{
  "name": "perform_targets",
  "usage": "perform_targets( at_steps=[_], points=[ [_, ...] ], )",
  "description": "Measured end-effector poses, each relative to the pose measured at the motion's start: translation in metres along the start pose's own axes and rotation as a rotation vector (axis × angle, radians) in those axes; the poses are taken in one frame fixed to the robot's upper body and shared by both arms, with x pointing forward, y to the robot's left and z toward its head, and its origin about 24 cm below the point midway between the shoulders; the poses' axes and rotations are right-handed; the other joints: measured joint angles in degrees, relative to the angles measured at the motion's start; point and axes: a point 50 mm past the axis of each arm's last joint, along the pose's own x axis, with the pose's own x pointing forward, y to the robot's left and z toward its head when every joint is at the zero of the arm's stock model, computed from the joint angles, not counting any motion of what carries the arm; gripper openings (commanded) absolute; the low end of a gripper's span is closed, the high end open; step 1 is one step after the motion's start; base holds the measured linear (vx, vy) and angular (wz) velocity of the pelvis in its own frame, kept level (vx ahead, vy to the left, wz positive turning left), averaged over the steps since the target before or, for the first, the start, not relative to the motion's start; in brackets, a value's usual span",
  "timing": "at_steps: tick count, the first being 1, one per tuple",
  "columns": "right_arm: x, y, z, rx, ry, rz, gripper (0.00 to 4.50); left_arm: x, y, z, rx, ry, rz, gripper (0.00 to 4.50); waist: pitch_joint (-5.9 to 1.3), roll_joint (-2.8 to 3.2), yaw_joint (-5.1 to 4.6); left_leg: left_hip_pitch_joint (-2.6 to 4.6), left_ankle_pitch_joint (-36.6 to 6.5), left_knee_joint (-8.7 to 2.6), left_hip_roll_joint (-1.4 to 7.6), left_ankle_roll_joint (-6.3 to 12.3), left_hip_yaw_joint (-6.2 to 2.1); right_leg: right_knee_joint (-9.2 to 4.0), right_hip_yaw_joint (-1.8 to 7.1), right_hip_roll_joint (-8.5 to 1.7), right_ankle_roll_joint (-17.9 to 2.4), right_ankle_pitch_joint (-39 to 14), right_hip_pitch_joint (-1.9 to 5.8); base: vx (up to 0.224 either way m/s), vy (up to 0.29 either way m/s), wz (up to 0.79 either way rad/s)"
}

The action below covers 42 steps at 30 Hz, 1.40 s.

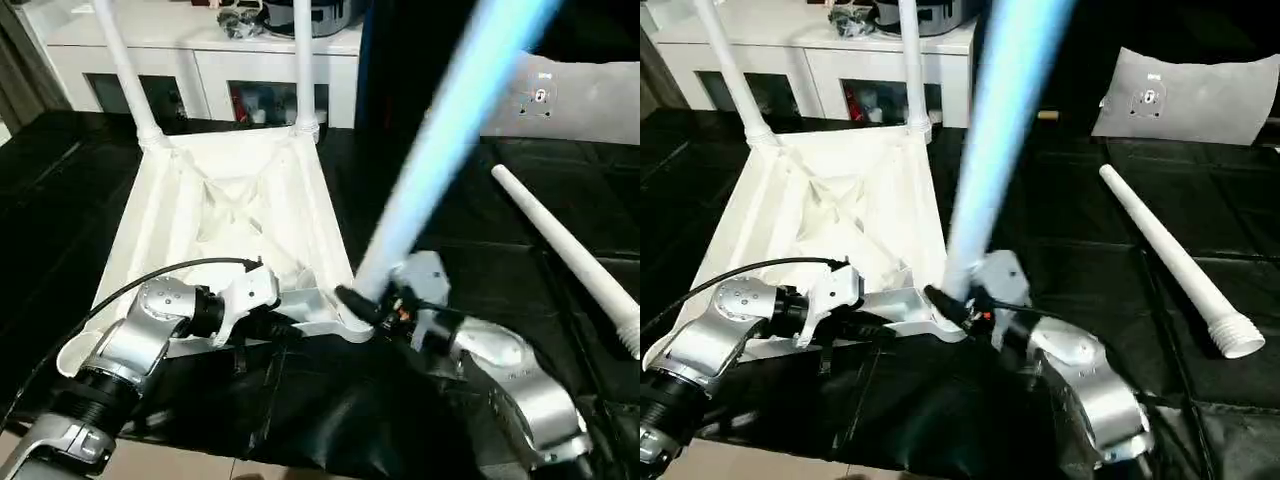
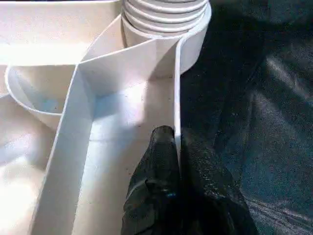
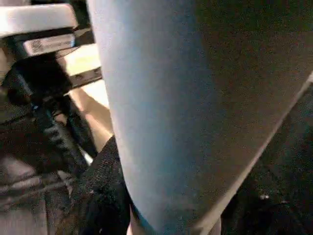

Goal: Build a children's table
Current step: Insert table leg to table base

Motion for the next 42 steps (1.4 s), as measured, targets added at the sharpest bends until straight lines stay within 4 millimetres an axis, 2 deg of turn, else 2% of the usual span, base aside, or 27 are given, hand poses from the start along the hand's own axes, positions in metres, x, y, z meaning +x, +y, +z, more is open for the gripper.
perform_targets(
  at_steps=[5,8,12,18,26,33,36,42],
  points=[
    [0.002,-0.004,0.004,-0.064,0.059,0.086,1.89,0.001,0.003,0.000,0.001,0.002,-0.019,0.00,-0.08,0.04,0.05,0.05,0.0,-0.01,0.01,0.00,-0.01,-0.01,-0.03,0.00,0.0,0.0,0.10,0.000,0.000,0.00],
    [0.004,-0.009,0.007,-0.076,0.102,0.117,1.89,0.005,0.007,0.001,0.008,0.007,-0.036,0.00,-0.10,-0.14,0.44,0.25,0.0,-0.02,0.07,-0.01,0.09,-0.02,-0.10,0.00,0.0,-0.1,0.39,0.000,0.000,0.00],
    [0.005,-0.008,0.007,-0.046,0.117,0.120,1.89,0.008,0.012,0.002,0.013,0.018,-0.050,0.00,0.05,-0.62,0.94,1.00,0.0,-0.26,0.07,-0.01,-0.05,-0.13,-0.03,-0.02,0.5,-0.3,0.82,0.000,0.000,0.00],
    [0.005,-0.009,0.009,0.007,0.129,0.117,1.89,0.009,0.018,0.004,0.037,0.026,-0.068,0.00,0.01,-1.12,1.30,0.94,0.0,-0.75,0.07,-0.04,0.01,-0.66,-0.06,0.00,0.2,-0.1,0.95,0.000,0.000,0.00],
    [0.009,-0.006,0.009,0.074,0.088,0.090,1.89,0.002,0.023,0.003,0.064,0.040,-0.076,0.00,0.05,-1.22,1.02,1.00,0.1,-1.29,0.07,-0.10,0.11,-0.85,-0.06,0.03,0.2,-0.1,0.83,0.000,0.000,0.00],
    [0.022,0.002,0.005,0.164,0.005,-0.019,1.89,-0.009,0.024,-0.003,0.034,0.046,-0.037,0.00,0.36,-1.17,-0.38,1.01,0.1,-1.70,0.05,-0.24,0.10,-0.87,-0.07,0.04,0.2,-0.1,0.60,0.000,0.000,0.00],
    [0.022,0.004,0.005,0.172,-0.002,-0.024,1.89,-0.011,0.021,-0.004,0.035,0.041,-0.029,0.00,0.37,-1.20,-0.64,1.01,0.1,-1.76,0.05,-0.24,0.10,-0.94,-0.08,0.04,0.2,-0.1,0.57,0.000,0.000,0.00],
    [0.021,0.006,0.004,0.165,-0.013,-0.028,1.89,-0.011,0.020,-0.004,0.042,0.039,-0.030,0.00,0.30,-1.18,-0.66,1.02,0.1,-1.81,0.04,-0.24,0.14,-1.02,-0.07,0.04,0.2,-0.1,0.60,0.000,0.000,0.00]
  ],
)
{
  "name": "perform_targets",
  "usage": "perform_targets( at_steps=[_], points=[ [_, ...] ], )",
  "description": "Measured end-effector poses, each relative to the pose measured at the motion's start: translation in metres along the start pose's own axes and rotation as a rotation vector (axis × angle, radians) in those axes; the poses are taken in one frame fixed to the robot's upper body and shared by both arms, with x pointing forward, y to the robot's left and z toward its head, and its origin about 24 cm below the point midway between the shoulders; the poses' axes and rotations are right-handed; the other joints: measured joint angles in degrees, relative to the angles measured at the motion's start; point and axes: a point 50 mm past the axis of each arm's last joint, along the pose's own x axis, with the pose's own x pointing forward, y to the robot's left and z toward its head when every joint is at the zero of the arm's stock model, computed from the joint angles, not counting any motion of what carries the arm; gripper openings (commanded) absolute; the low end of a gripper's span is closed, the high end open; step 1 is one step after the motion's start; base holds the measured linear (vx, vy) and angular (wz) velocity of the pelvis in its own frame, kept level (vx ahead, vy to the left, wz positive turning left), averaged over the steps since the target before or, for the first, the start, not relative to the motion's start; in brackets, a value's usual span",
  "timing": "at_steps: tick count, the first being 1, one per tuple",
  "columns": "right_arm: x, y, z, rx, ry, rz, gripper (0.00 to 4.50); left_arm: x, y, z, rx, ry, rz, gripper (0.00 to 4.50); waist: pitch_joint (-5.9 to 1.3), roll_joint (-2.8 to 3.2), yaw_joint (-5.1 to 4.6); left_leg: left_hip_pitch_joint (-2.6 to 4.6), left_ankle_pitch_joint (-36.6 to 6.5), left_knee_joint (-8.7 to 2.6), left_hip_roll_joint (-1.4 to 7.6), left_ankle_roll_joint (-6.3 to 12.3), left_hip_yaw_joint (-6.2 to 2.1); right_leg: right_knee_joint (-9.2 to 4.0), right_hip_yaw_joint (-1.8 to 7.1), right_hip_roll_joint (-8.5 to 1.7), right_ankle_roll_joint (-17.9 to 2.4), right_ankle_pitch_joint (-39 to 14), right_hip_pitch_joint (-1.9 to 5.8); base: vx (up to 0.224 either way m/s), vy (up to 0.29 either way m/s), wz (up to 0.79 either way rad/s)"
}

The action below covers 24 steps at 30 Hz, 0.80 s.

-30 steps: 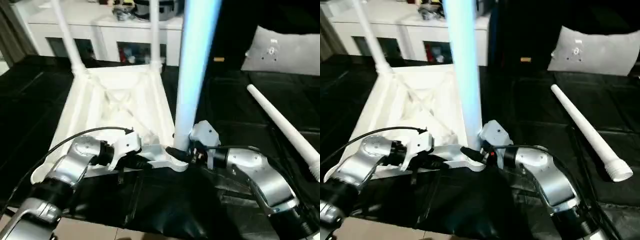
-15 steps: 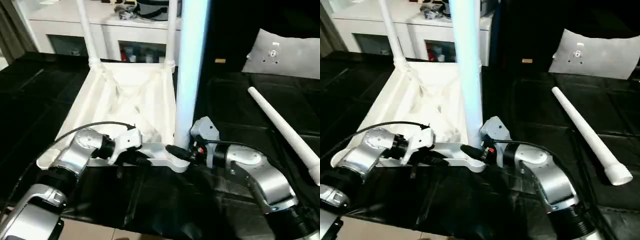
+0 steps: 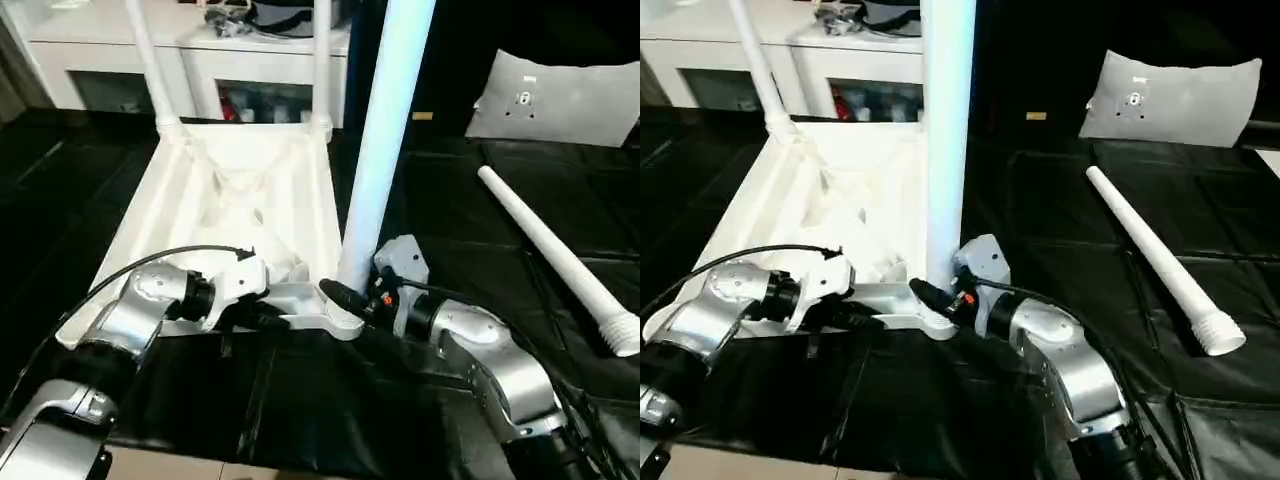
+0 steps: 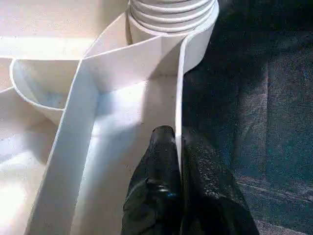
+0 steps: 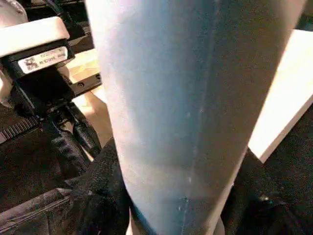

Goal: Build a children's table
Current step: Insert table leg to table base

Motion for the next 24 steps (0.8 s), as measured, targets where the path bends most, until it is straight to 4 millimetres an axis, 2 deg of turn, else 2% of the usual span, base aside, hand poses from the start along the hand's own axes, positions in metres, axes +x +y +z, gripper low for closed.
perform_targets(
  at_steps=[7,11,15,18,24],
  points=[
    [0.002,0.001,-0.001,-0.004,-0.013,-0.019,1.89,0.000,-0.002,0.000,-0.014,0.008,0.019,0.00,0.00,0.03,-0.12,0.01,0.0,-0.02,0.00,0.00,0.03,-0.02,0.03,0.00,0.0,0.0,-0.01,0.000,0.000,0.00],
    [0.006,-0.001,-0.001,0.016,-0.041,-0.082,1.89,0.003,-0.013,0.003,-0.023,0.003,0.109,0.00,-0.03,-0.01,-0.99,0.00,0.0,0.00,0.00,-0.01,0.07,-0.12,0.04,0.00,0.0,0.0,-0.02,0.000,0.000,0.00],
    [0.009,-0.008,0.001,0.045,-0.087,-0.189,1.89,0.018,-0.036,0.013,-0.087,-0.031,0.248,0.00,-0.10,-0.09,-1.98,-0.02,0.0,-0.01,0.02,0.00,0.14,-0.45,0.02,0.01,-0.1,0.0,-0.03,0.000,0.000,0.00],
    [0.012,-0.015,0.003,0.046,-0.092,-0.238,1.89,0.031,-0.049,0.022,-0.138,-0.045,0.326,0.00,-0.20,0.06,-2.37,-0.05,0.0,-0.08,0.03,0.04,0.21,-0.68,0.03,0.02,-0.3,0.2,0.00,0.000,0.000,0.00],
    [0.015,-0.015,0.004,0.045,-0.101,-0.239,1.89,0.033,-0.057,0.027,-0.170,-0.036,0.381,0.00,-0.18,0.02,-2.54,-0.05,0.0,-0.20,0.21,0.05,0.21,-0.71,-0.06,0.20,-0.4,0.1,-0.01,0.000,0.000,0.00]
  ],
)
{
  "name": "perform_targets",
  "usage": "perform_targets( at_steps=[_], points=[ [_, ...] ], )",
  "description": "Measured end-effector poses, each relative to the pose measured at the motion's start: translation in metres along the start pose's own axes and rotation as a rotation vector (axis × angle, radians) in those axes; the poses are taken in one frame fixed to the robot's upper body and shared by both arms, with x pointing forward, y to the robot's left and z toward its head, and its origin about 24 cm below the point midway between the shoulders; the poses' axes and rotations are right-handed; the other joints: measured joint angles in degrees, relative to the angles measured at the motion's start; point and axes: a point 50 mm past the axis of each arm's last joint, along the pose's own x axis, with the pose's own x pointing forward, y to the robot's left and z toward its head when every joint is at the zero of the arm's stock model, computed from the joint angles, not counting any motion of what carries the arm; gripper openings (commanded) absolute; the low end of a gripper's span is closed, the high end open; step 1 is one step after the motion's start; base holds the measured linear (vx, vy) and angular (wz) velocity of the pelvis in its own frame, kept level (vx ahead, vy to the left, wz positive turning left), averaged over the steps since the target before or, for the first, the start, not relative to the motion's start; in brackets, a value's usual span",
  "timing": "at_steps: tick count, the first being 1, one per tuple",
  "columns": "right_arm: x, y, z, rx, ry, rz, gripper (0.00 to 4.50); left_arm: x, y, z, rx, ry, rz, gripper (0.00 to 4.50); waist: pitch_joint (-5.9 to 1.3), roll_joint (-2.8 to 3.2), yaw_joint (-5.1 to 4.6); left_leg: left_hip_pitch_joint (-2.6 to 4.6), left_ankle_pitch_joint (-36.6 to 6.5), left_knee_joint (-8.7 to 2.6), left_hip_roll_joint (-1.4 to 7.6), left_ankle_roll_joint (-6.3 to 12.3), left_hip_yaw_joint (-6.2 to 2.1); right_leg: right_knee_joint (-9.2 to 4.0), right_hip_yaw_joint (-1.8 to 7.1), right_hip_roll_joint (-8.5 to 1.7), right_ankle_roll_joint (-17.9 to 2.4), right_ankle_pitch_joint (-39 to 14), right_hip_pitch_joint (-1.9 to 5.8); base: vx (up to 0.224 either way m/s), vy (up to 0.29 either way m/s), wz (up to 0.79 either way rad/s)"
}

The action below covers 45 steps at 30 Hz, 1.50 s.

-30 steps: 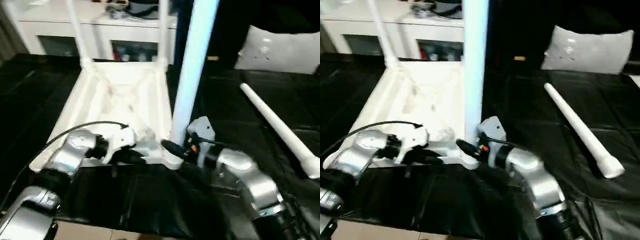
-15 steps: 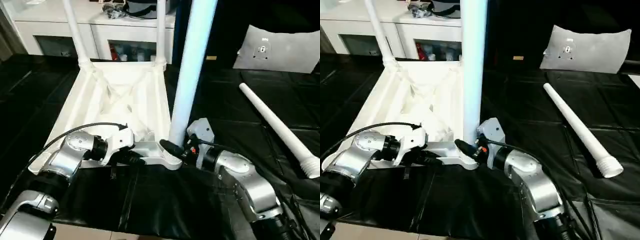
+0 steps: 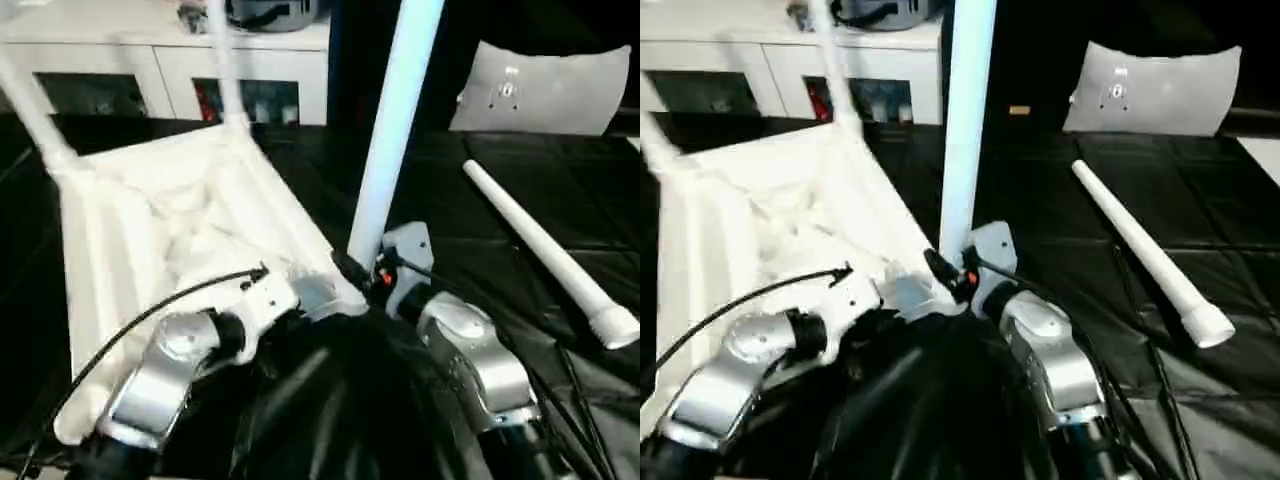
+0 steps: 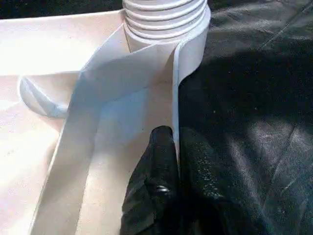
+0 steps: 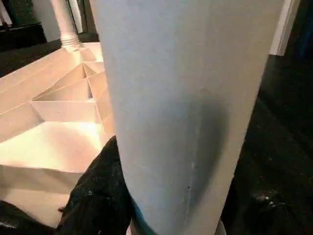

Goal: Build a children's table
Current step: Insert table leg to table base

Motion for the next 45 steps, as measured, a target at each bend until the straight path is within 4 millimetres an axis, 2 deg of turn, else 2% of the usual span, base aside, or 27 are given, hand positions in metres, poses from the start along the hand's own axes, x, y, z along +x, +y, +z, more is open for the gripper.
perform_targets(
  at_steps=[9,10,17,18,22,24,27,30,33,35,41,45],
  points=[
    [0.002,-0.002,-0.001,-0.002,0.013,0.005,1.89,0.003,-0.003,0.002,-0.041,0.024,0.029,0.00,-0.09,-0.12,-0.04,0.05,0.0,0.07,0.00,-0.01,-0.01,0.02,0.00,0.00,-0.1,0.1,0.05,0.000,0.000,0.00],
    [0.002,-0.002,-0.002,-0.001,0.014,0.004,2.24,0.003,-0.003,0.003,-0.049,0.022,0.032,0.00,-0.10,-0.13,-0.04,0.05,0.0,0.11,0.00,-0.01,-0.01,0.02,0.00,0.00,-0.1,0.1,0.07,0.000,0.000,0.00],
    [0.005,-0.004,-0.010,0.032,0.038,-0.005,2.79,0.004,-0.001,0.004,-0.131,0.022,0.028,0.00,-0.16,-0.01,0.02,0.04,0.0,0.14,-0.01,-0.01,-0.02,0.03,0.00,-0.01,-0.1,0.1,0.07,0.000,0.000,0.00],
    [0.005,-0.004,-0.011,0.034,0.043,-0.007,3.05,0.004,-0.001,0.004,-0.134,0.022,0.027,0.00,-0.17,0.01,0.04,0.03,0.0,0.14,-0.01,-0.01,-0.02,0.03,0.00,-0.01,-0.1,0.1,0.07,0.000,0.000,0.00],
    [0.005,-0.003,-0.011,0.031,0.038,0.003,3.24,0.004,0.000,0.005,-0.139,0.017,0.023,0.00,-0.12,0.16,0.07,0.01,0.0,0.14,0.00,0.00,-0.02,0.02,-0.03,-0.01,-0.1,0.1,0.07,0.000,0.000,0.00],
    [0.004,-0.003,-0.011,0.027,0.032,0.007,3.48,0.004,0.003,0.004,-0.136,0.022,0.017,0.00,-0.05,0.29,0.14,0.01,0.0,0.15,0.00,0.00,-0.03,0.03,-0.04,-0.01,-0.2,0.1,0.07,0.000,0.000,0.00],
    [0.000,-0.004,-0.010,0.020,0.026,0.024,3.66,0.004,0.005,0.004,-0.131,0.017,-0.008,0.00,0.05,0.51,0.55,0.01,0.0,0.12,0.00,0.00,-0.03,0.04,-0.05,0.00,-0.2,0.1,0.06,0.000,0.000,0.00],
    [-0.016,-0.005,-0.013,-0.004,0.020,0.053,3.97,0.004,0.009,0.005,-0.084,0.015,-0.080,0.00,0.12,0.70,1.62,-0.02,0.0,0.11,0.10,0.00,-0.03,0.04,-0.08,0.10,-0.1,0.1,0.04,0.000,0.000,0.00],
    [-0.035,-0.007,-0.029,0.014,0.078,0.069,4.23,0.001,0.018,0.003,-0.038,0.022,-0.125,0.00,0.18,0.73,2.11,-0.08,0.0,0.15,0.16,0.00,-0.03,0.03,-0.11,0.15,-0.1,0.1,0.02,0.000,0.000,0.00],
    [-0.046,-0.008,-0.037,0.031,0.110,0.095,4.41,-0.002,0.026,0.001,-0.009,0.031,-0.142,0.00,0.28,0.79,2.11,-0.09,0.0,0.21,0.16,0.00,-0.03,0.06,-0.09,0.15,-0.2,0.1,0.02,0.000,0.000,0.00],
    [-0.059,-0.009,-0.035,0.016,0.127,0.169,4.47,-0.006,0.040,-0.001,0.050,0.039,-0.190,0.00,0.40,0.91,2.18,-0.09,0.0,0.29,0.17,0.00,-0.03,0.10,-0.10,0.14,-0.2,0.1,0.02,0.000,0.000,0.00],
    [-0.069,-0.014,-0.029,-0.024,0.139,0.224,4.47,-0.009,0.047,-0.002,0.086,0.042,-0.265,0.00,0.40,0.91,3.00,-0.07,0.0,0.41,0.18,0.11,-0.03,0.08,-0.13,0.14,-0.2,0.1,-0.06,0.000,0.000,0.00]
  ],
)
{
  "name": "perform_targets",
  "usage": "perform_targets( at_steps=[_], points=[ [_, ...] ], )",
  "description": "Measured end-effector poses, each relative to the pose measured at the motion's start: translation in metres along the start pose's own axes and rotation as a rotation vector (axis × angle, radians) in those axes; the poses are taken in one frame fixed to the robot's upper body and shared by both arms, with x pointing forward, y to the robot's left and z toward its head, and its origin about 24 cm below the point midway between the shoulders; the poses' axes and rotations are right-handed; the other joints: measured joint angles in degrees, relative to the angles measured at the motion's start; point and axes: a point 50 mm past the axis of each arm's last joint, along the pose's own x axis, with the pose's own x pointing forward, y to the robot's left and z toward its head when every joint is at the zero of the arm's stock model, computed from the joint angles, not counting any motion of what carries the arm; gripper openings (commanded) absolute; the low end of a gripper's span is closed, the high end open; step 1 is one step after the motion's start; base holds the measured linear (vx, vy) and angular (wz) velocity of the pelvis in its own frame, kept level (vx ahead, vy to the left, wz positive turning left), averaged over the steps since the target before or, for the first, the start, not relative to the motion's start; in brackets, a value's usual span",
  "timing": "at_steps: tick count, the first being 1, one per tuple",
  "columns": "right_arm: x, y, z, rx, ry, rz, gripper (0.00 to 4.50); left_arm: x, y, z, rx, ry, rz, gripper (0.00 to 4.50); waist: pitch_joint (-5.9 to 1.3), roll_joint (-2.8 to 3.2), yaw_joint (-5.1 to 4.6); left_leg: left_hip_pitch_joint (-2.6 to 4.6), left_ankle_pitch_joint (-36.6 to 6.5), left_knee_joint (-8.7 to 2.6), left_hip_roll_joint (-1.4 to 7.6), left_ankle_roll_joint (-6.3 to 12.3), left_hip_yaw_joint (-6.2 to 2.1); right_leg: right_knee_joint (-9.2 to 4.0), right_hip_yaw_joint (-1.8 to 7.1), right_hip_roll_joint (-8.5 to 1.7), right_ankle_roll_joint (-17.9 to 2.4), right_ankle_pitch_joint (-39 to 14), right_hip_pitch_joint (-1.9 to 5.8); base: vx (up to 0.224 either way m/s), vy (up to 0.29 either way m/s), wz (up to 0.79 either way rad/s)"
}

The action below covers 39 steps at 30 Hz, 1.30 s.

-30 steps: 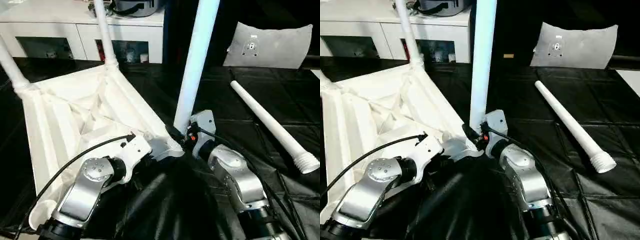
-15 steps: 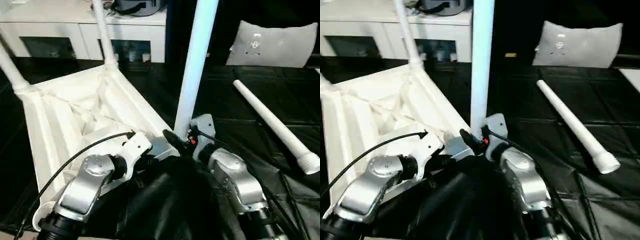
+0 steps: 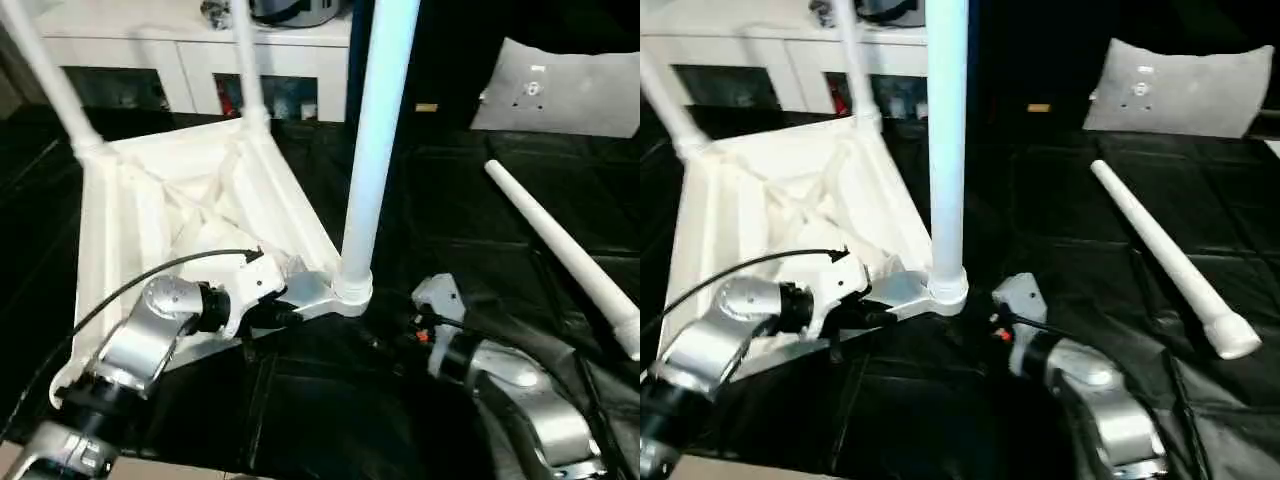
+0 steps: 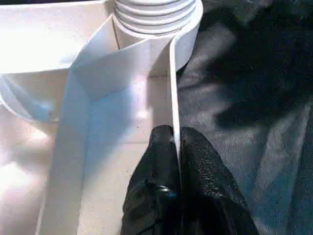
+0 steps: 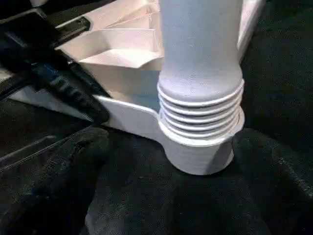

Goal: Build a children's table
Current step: Insert table leg to table base, then rotate leg to tighten

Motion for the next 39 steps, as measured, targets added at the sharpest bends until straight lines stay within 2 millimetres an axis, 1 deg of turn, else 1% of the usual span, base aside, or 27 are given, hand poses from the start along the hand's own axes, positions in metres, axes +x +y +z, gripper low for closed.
perform_targets(
  at_steps=[3,5,9,11,13,20,21,23,25,26,31,34,36,38,39],
  points=[
    [-0.011,-0.005,0.004,-0.024,0.013,0.040,4.47,-0.006,0.003,-0.005,0.023,0.015,-0.075,0.00,0.00,-0.01,0.58,-0.03,0.0,0.09,-0.02,0.15,0.02,0.01,-0.02,-0.06,0.0,0.0,0.02,0.000,0.000,0.00],
    [-0.014,-0.008,0.006,-0.037,0.022,0.063,4.47,-0.007,0.003,-0.006,0.033,0.018,-0.109,0.00,0.01,0.01,0.84,-0.06,0.0,0.18,-0.06,0.20,0.02,0.04,-0.02,-0.14,0.0,0.0,0.03,0.000,0.000,0.00],
    [-0.011,-0.016,0.021,-0.101,0.017,0.128,4.47,-0.006,0.004,-0.003,0.074,0.026,-0.183,0.00,0.02,0.01,1.65,-0.09,-0.1,0.52,-0.06,0.27,0.04,0.29,-0.02,-0.23,0.0,0.0,0.04,0.000,0.000,0.00],
    [-0.009,-0.019,0.030,-0.133,0.010,0.156,4.47,-0.005,0.004,-0.003,0.089,0.030,-0.213,0.00,0.02,0.02,1.89,-0.09,-0.1,0.59,-0.06,0.27,0.07,0.38,-0.03,-0.25,0.0,0.0,0.05,0.000,0.000,0.00],
    [-0.007,-0.019,0.033,-0.154,0.012,0.193,4.47,-0.004,0.003,-0.002,0.107,0.031,-0.244,0.00,0.02,0.02,2.11,-0.10,-0.1,0.70,-0.03,0.27,0.10,0.46,-0.05,-0.25,0.0,0.0,0.07,0.000,0.000,0.00],
    [0.001,-0.017,0.029,-0.179,0.061,0.290,4.47,0.000,0.001,0.000,0.145,0.035,-0.300,0.00,0.04,0.03,1.90,-0.10,-0.1,1.06,-0.01,0.30,0.06,0.84,-0.04,-0.30,0.0,0.0,0.03,0.000,0.000,0.00],
    [0.002,-0.016,0.030,-0.182,0.061,0.302,4.30,0.000,0.000,0.000,0.147,0.034,-0.307,0.00,0.05,0.03,1.88,-0.08,-0.1,1.06,0.00,0.29,0.07,0.87,-0.04,-0.30,0.0,0.0,0.03,0.000,0.000,0.00],
    [0.004,-0.017,0.031,-0.188,0.074,0.334,4.30,0.001,-0.001,0.001,0.159,0.033,-0.313,0.00,0.09,-0.05,1.87,-0.06,-0.1,1.06,0.03,0.28,0.07,0.90,-0.04,-0.29,0.0,0.0,0.04,0.000,0.000,0.00],
    [0.005,-0.014,0.028,-0.198,0.093,0.368,4.02,0.001,-0.001,0.001,0.165,0.032,-0.323,0.00,0.09,-0.05,1.94,-0.06,-0.1,1.06,0.05,0.28,0.08,0.90,-0.06,-0.28,0.0,0.0,0.04,0.000,0.000,0.00],
    [0.006,-0.013,0.026,-0.198,0.103,0.377,3.95,0.001,-0.001,0.001,0.167,0.032,-0.325,0.00,0.09,-0.05,1.95,-0.08,-0.1,1.07,0.05,0.28,0.08,0.90,-0.06,-0.28,0.0,0.0,0.04,0.000,0.000,0.00],
    [0.009,-0.013,0.025,-0.197,0.114,0.403,3.56,0.001,0.000,0.001,0.178,0.031,-0.329,0.00,0.10,-0.08,1.91,-0.10,-0.1,1.11,0.06,0.29,0.10,0.89,-0.06,-0.29,0.0,0.0,0.03,0.000,0.000,0.00],
    [0.010,-0.012,0.024,-0.195,0.115,0.411,3.44,0.001,0.000,0.000,0.180,0.032,-0.328,0.00,0.11,-0.08,1.90,-0.08,-0.1,1.12,0.09,0.29,0.12,0.92,-0.06,-0.28,0.0,0.0,0.03,0.000,0.000,0.00],
    [0.011,-0.012,0.025,-0.195,0.116,0.415,3.14,0.001,0.000,0.000,0.183,0.032,-0.328,0.00,0.12,-0.10,1.89,-0.08,-0.1,1.12,0.10,0.28,0.12,0.93,-0.06,-0.28,0.0,0.0,0.03,0.000,0.000,0.00],
    [0.011,-0.012,0.024,-0.194,0.118,0.427,3.12,0.001,0.000,0.001,0.185,0.033,-0.328,0.00,0.12,-0.10,1.90,-0.07,-0.1,1.12,0.10,0.28,0.12,0.93,-0.07,-0.28,0.0,0.0,0.03,0.000,0.000,0.00],
    [0.011,-0.012,0.024,-0.194,0.118,0.429,2.99,0.001,0.000,0.001,0.187,0.033,-0.328,0.00,0.12,-0.10,1.90,-0.08,-0.1,1.12,0.10,0.28,0.13,0.93,-0.06,-0.28,0.0,0.0,0.03,0.000,0.000,0.00]
  ],
)
